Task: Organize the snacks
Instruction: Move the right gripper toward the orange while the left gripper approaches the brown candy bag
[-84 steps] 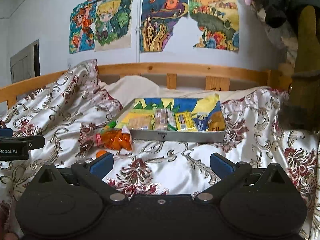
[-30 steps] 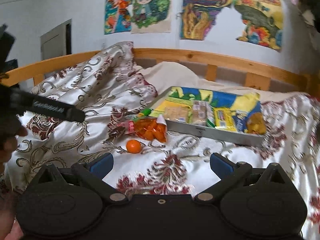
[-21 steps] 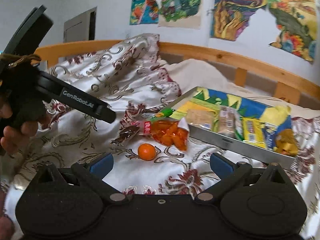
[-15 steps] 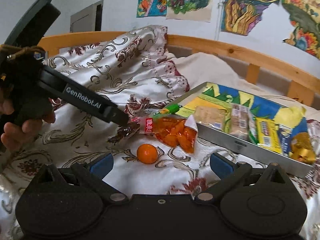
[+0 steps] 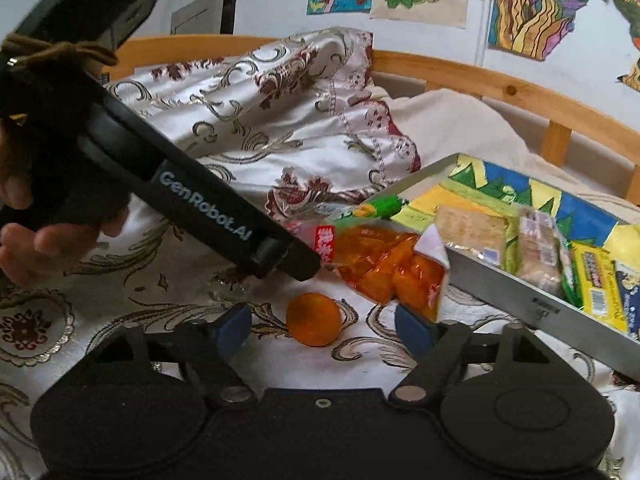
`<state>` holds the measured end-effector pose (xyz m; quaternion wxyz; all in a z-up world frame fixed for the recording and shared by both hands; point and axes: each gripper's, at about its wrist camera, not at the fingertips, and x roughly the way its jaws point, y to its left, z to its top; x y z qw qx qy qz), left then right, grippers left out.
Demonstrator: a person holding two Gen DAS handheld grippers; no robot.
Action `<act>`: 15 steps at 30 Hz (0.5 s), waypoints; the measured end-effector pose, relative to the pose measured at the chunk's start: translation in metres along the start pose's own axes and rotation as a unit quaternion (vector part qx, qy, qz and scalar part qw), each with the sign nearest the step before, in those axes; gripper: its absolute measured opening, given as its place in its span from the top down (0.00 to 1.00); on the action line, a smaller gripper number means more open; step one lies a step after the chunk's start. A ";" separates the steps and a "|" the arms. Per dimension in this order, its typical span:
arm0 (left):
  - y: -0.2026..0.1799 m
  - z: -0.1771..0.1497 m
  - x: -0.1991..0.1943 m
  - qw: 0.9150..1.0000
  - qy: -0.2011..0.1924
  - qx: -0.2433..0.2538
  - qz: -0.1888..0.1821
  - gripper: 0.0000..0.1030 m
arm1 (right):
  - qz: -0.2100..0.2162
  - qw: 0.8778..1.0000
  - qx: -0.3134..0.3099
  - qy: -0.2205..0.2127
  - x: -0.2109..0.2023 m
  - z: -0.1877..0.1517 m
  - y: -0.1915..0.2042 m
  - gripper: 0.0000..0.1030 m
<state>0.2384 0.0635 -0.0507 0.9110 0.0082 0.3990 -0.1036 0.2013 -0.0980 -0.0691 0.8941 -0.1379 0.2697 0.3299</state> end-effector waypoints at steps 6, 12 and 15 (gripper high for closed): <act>0.004 -0.003 0.004 0.999 0.027 -0.019 0.017 0.44 | -0.001 0.999 0.025 0.020 0.013 -0.002 -0.005 0.33; -0.002 0.000 0.010 0.999 0.039 -0.002 0.021 0.50 | 0.006 0.999 0.029 0.018 0.018 -0.002 -0.007 0.52; -0.003 0.001 0.011 0.999 0.040 0.001 0.024 0.51 | 0.011 0.999 0.027 0.019 0.020 -0.002 -0.006 0.64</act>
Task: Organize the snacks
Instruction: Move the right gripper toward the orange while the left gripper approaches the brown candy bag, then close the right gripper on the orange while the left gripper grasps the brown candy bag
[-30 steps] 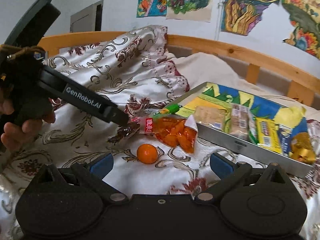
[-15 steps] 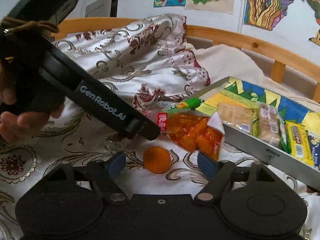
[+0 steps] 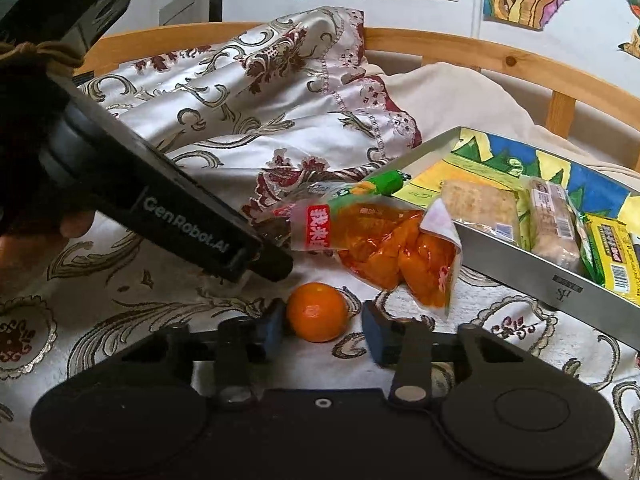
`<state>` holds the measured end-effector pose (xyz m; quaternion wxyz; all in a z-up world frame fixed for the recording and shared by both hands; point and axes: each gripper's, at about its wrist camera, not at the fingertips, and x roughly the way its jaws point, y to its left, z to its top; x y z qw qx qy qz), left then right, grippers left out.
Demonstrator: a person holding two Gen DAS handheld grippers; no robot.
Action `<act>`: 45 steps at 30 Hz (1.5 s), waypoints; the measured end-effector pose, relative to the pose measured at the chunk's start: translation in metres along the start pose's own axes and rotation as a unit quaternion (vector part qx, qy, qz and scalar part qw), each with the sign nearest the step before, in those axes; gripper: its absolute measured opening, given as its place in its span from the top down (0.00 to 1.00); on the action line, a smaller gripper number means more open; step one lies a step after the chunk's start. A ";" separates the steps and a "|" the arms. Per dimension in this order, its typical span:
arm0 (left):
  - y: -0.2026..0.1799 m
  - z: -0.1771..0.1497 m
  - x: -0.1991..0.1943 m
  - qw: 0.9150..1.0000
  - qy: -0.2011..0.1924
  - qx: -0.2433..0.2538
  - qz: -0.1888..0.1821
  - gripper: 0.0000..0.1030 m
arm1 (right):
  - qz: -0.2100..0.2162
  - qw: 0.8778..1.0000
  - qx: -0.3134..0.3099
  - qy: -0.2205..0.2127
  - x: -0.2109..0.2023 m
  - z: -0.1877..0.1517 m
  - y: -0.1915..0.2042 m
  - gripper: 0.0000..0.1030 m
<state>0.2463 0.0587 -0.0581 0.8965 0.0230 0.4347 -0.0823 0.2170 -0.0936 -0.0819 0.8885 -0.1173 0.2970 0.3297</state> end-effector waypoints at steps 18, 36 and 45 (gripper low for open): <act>-0.012 -0.025 -0.039 0.999 0.036 -0.001 -0.004 0.52 | -0.009 0.999 -0.041 0.008 -0.034 -0.005 -0.001 0.66; -0.028 -0.041 -0.028 0.996 0.081 -0.019 0.026 0.51 | -0.004 0.994 -0.112 -0.003 -0.107 -0.016 -0.003 0.66; -0.058 -0.035 -0.053 0.997 0.067 0.007 0.030 0.52 | -0.022 0.993 -0.114 -0.029 -0.113 -0.010 -0.008 0.66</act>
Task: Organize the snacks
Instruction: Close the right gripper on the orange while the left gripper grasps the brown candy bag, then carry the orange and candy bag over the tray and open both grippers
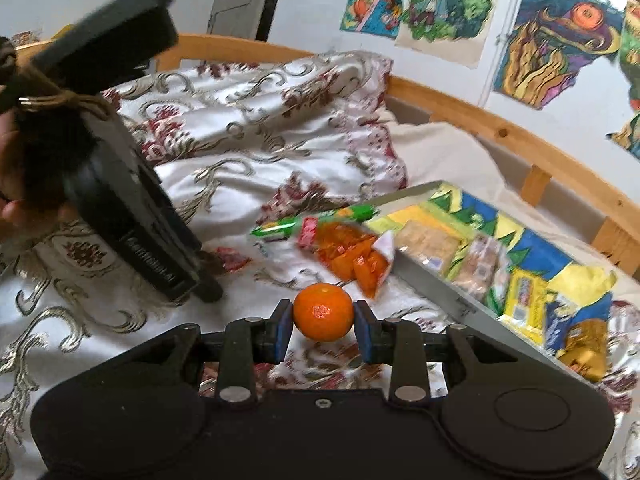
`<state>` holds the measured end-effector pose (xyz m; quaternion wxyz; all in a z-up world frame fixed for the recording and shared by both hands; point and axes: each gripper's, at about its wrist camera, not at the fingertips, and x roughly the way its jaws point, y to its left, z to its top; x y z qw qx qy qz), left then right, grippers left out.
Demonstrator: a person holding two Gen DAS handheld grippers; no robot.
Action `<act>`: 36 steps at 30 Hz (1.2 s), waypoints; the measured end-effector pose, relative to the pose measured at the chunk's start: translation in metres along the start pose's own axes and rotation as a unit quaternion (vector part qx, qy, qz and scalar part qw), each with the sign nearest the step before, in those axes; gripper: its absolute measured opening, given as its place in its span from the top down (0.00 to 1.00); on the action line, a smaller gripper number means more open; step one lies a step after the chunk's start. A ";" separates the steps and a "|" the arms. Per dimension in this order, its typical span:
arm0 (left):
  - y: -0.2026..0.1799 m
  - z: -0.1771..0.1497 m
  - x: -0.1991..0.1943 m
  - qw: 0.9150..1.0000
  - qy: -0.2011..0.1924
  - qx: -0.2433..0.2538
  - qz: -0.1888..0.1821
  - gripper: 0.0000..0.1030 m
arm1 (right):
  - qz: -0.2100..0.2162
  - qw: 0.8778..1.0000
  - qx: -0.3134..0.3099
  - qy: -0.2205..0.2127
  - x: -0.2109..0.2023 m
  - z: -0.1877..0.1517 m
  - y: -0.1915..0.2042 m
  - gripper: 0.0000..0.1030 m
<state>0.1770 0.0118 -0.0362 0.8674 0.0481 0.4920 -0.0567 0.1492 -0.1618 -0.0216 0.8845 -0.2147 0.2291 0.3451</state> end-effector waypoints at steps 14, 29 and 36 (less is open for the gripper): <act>-0.046 0.088 -0.040 0.991 -0.128 -0.038 -0.015 0.52 | -0.117 0.985 0.102 -0.074 -0.026 0.021 -0.089 0.66; -0.106 0.201 0.056 0.983 -0.168 -0.057 -0.053 0.52 | -0.212 0.961 0.165 -0.060 0.013 -0.025 -0.184 0.66; -0.129 0.212 0.097 0.985 -0.160 -0.041 -0.050 0.52 | -0.205 0.952 0.226 -0.039 0.035 -0.043 -0.203 0.66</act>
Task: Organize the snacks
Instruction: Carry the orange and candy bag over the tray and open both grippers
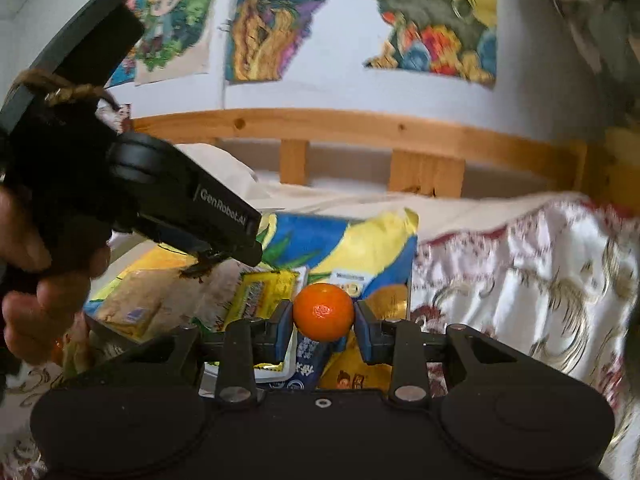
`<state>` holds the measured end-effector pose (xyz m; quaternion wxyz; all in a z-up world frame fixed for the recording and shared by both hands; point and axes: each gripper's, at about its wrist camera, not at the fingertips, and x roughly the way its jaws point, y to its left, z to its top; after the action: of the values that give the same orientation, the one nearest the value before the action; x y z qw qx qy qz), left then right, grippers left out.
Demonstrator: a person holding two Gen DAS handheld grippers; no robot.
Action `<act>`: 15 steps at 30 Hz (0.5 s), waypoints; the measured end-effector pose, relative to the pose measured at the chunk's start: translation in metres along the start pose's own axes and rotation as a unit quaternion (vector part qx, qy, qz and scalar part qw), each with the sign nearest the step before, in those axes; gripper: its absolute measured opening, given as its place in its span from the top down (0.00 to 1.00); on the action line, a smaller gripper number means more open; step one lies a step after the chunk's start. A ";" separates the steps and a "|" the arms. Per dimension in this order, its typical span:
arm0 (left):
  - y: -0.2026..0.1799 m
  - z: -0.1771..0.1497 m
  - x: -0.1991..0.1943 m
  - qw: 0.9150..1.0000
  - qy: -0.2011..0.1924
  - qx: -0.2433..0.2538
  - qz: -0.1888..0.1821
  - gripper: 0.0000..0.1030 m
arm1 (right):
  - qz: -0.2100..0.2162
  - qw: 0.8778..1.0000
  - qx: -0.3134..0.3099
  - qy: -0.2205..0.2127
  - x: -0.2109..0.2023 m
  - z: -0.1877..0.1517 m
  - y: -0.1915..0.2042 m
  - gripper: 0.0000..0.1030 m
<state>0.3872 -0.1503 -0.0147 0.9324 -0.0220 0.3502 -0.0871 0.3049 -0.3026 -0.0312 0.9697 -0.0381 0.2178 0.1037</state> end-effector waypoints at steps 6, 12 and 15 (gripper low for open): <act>-0.014 -0.007 0.015 0.999 0.006 0.031 0.007 0.52 | 0.003 1.000 0.003 0.018 0.010 -0.008 0.001 0.66; -0.015 -0.008 0.023 0.999 0.012 0.030 0.015 0.52 | 0.004 1.000 0.000 0.030 0.012 -0.012 0.005 0.66; -0.015 -0.010 0.025 0.999 0.013 0.037 0.020 0.51 | 0.003 0.999 -0.004 0.035 0.014 -0.012 0.006 0.66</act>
<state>0.3966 -0.1695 -0.0369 0.9295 0.0208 0.3591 -0.0818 0.3107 -0.2955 -0.0478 0.9611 -0.0454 0.2510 0.1059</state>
